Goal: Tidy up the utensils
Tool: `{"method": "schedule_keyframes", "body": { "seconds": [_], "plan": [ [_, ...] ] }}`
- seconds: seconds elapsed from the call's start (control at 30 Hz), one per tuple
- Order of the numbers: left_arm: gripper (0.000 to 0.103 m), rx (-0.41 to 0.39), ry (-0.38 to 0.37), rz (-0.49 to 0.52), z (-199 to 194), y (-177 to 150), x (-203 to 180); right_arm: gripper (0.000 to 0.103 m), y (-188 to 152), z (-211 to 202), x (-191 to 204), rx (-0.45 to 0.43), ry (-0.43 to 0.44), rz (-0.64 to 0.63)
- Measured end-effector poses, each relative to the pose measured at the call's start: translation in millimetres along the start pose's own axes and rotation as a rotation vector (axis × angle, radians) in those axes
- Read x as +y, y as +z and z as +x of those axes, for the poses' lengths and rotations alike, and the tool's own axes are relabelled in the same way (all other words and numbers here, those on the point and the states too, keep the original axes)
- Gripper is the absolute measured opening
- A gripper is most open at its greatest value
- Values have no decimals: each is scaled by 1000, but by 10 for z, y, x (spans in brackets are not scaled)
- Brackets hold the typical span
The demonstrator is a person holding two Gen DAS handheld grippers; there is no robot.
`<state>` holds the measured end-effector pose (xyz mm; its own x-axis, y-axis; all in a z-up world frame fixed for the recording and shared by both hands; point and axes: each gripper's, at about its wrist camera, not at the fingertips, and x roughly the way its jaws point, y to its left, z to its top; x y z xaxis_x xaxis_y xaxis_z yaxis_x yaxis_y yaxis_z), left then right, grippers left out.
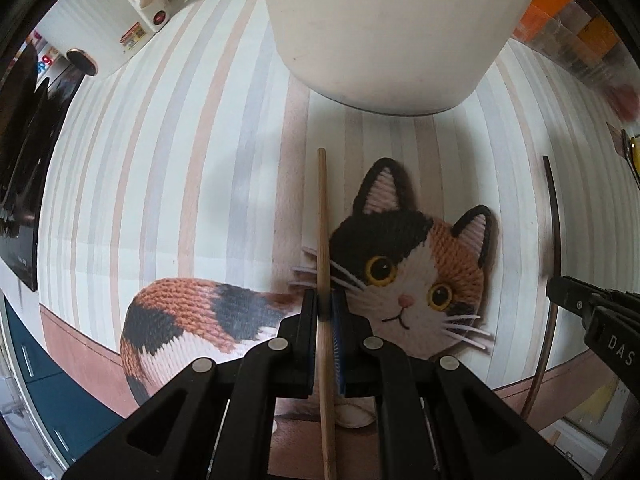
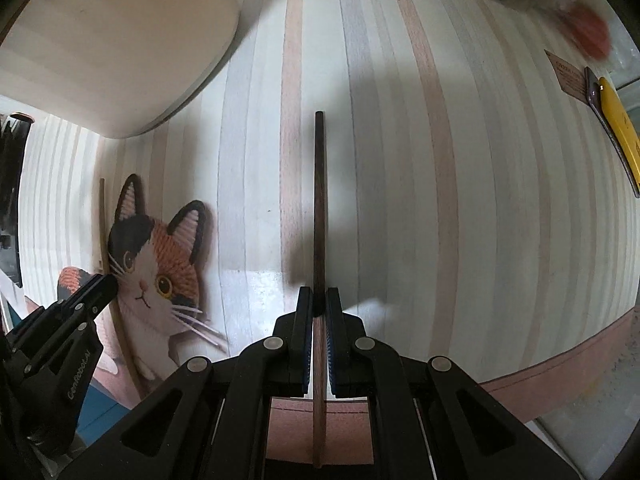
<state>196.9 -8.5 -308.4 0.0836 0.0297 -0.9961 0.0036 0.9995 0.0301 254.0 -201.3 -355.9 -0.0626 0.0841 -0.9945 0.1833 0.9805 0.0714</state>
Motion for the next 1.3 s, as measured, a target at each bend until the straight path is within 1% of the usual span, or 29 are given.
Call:
{"method": "schedule_keyframes", "body": {
  "seconds": [0.03, 0.07, 0.1, 0.13, 0.17, 0.23, 0.3, 0.33, 0.43, 0.47, 0.5, 0.57, 0.6, 0.73, 0.77, 0.87, 0.9, 0.93, 0.97, 1.03, 1.17, 1.2, 1.3],
  "plan": [
    [5, 7, -6, 2, 2, -27, 13, 7, 19, 2, 57, 8, -7, 1],
    [6, 14, -12, -1, 14, 22, 16, 7, 63, 52, -1, 14, -18, -3],
    [6, 22, -16, -7, 26, 37, -15, 9, 92, 38, 34, 15, -34, -6],
    [10, 26, -15, -5, 105, 228, 23, 13, 175, 85, 172, 13, -45, -6],
    [15, 30, -4, -5, 114, 259, 34, 14, 197, 85, 187, 7, -54, -4],
    [22, 30, 14, -2, 159, 467, 85, 15, 302, 129, 270, 0, -77, -4],
    [22, 26, 12, 3, 167, 615, 113, 17, 319, 141, 323, -5, -96, -9],
    [22, 25, 12, 4, 177, 638, 121, 18, 330, 148, 352, -7, -103, -11],
    [22, 17, 14, 11, 185, 750, 135, 22, 353, 169, 394, -14, -117, -10],
    [21, 16, 14, 14, 190, 804, 160, 22, 409, 157, 495, -15, -117, -7],
    [19, 15, 7, 12, 177, 833, 145, 22, 422, 159, 495, -15, -111, 0],
    [5, 17, -29, 7, 162, 849, 94, 22, 438, 80, 407, -18, -104, 10],
    [5, 18, -32, 8, 170, 859, 74, 22, 455, 76, 411, -21, -106, 10],
    [4, 7, -20, 18, 201, 910, 49, 22, 470, 54, 378, -35, -104, 30],
    [4, 7, -22, 18, 209, 928, 56, 22, 474, -6, 283, -37, -100, 35],
    [4, 6, -24, 17, 197, 940, 21, 19, 455, -13, 264, -47, -98, 35],
    [4, 5, -23, 20, 202, 937, 22, 8, 408, -10, 262, -54, -98, 34],
    [4, 7, -23, 21, 202, 935, 31, 6, 395, 4, 261, -60, -101, 33],
    [4, -10, -33, 71, 191, 893, 39, 6, 367, 12, 258, -66, -99, 36],
    [4, -19, -29, 77, 110, 803, -27, 6, 329, 19, 243, -70, -88, 41],
    [4, -44, -23, 86, 23, 809, -1, 6, 282, -50, 200, -78, -61, 54],
    [4, -49, -21, 85, -69, 810, -85, 6, 267, -83, 190, -84, -52, 57],
    [4, -69, -26, 81, -164, 815, -44, 6, 238, -213, 171, -107, -29, 60]
  ]
}}
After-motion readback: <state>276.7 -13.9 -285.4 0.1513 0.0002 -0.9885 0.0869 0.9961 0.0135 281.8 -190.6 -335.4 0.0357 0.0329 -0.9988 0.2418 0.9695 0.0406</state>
